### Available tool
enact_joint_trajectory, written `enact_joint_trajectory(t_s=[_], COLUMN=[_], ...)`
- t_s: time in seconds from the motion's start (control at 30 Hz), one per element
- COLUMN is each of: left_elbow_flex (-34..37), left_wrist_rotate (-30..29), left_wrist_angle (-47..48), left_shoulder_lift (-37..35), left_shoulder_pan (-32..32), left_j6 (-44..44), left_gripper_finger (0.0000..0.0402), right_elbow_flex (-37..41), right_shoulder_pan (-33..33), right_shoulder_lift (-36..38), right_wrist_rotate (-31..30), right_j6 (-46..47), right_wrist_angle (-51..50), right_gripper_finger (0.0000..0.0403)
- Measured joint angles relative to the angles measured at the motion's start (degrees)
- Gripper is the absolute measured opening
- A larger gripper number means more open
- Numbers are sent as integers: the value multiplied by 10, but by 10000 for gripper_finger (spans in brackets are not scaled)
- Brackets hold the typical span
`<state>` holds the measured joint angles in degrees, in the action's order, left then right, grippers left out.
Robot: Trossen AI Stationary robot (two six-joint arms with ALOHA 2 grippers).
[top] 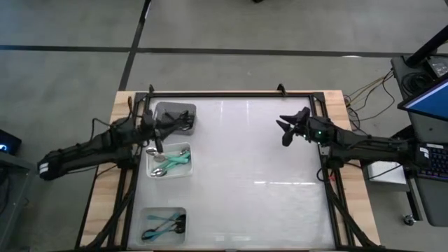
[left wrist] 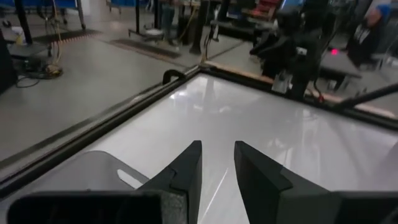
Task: Sort silverware by color (type)
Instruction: Return to Home Position
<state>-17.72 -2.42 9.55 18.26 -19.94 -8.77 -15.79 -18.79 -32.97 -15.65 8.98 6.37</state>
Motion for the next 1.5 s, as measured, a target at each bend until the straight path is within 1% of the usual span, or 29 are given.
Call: enact_joint_trajectory(t_s=[0.23, 0.3, 0.5, 0.7, 0.97, 1.1, 1.27, 1.37, 1.5], left_elbow_flex=[93, 108, 140, 170, 171, 171, 171, 171, 172], left_wrist_rotate=[0, 0, 0, 0, 0, 0, 0, 0, 0], left_wrist_angle=[-97, -115, -157, -202, -194, -185, -167, -144, -141], left_shoulder_lift=[-37, -38, -34, -35, -32, -31, -18, -6, 9], left_shoulder_pan=[0, 0, 0, 0, 0, 0, 0, 0, 0], left_j6=[-33, -38, -40, -41, -48, -54, -73, -82, -144], left_gripper_finger=[76, 76, 76, 76, 76, 76, 76, 76, 76], right_elbow_flex=[36, 45, 67, 84, 139, 151, 151, 151, 151], right_shoulder_pan=[0, 0, 0, 0, 0, 0, 0, 0, 0], right_shoulder_lift=[42, 49, 56, 56, 56, 55, 54, 54, 54], right_wrist_rotate=[0, -1, -38, -39, -39, -40, -40, -55, -54], right_j6=[24, 24, 31, 37, 70, 75, 65, 67, 110], right_wrist_angle=[0, 4, 4, 11, 67, 73, 62, 39, 12], right_gripper_finger=[123, 123, 123, 123, 123, 123, 123, 123, 123])
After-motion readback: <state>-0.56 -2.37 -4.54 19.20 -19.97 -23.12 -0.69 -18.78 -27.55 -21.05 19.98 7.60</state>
